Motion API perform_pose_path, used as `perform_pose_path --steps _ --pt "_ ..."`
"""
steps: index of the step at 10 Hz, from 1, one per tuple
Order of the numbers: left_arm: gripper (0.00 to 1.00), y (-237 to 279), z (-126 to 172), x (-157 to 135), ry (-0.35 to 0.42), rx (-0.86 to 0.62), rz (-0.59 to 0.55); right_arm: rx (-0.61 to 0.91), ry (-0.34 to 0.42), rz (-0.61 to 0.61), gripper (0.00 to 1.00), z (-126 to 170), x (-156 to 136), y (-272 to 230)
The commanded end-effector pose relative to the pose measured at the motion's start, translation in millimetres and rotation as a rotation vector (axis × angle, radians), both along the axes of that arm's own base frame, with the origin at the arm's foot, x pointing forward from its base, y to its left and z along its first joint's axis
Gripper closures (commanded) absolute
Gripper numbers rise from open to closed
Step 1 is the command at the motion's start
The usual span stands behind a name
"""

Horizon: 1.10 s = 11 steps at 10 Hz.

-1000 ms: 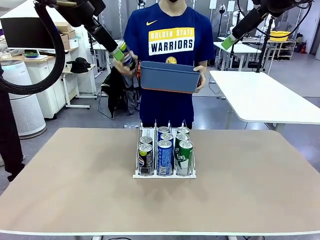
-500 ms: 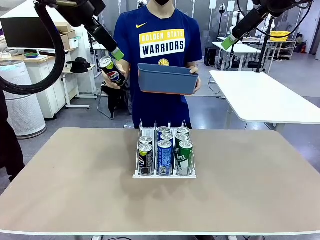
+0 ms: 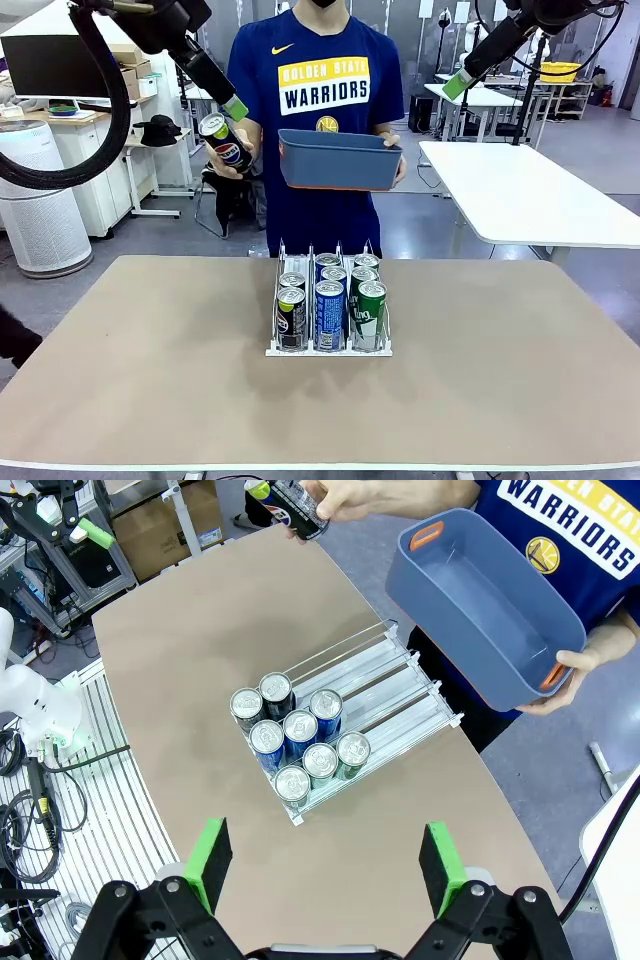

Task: Fill the beverage cans into the dispenser.
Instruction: Pick up the Pepsi coke handed by the human.

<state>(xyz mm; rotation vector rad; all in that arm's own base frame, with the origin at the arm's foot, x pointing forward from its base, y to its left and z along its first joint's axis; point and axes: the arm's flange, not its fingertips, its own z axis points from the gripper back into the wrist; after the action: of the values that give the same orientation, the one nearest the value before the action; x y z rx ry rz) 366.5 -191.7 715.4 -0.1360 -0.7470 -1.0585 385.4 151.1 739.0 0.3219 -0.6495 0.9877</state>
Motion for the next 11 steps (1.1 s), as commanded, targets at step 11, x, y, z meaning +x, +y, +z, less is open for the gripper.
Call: perform_pose_path --steps 11 --pt "0.0 0.9 -0.8 0.2 0.0 0.002 0.005 0.002 0.01 0.005 0.0 0.8 -0.8 -0.4"
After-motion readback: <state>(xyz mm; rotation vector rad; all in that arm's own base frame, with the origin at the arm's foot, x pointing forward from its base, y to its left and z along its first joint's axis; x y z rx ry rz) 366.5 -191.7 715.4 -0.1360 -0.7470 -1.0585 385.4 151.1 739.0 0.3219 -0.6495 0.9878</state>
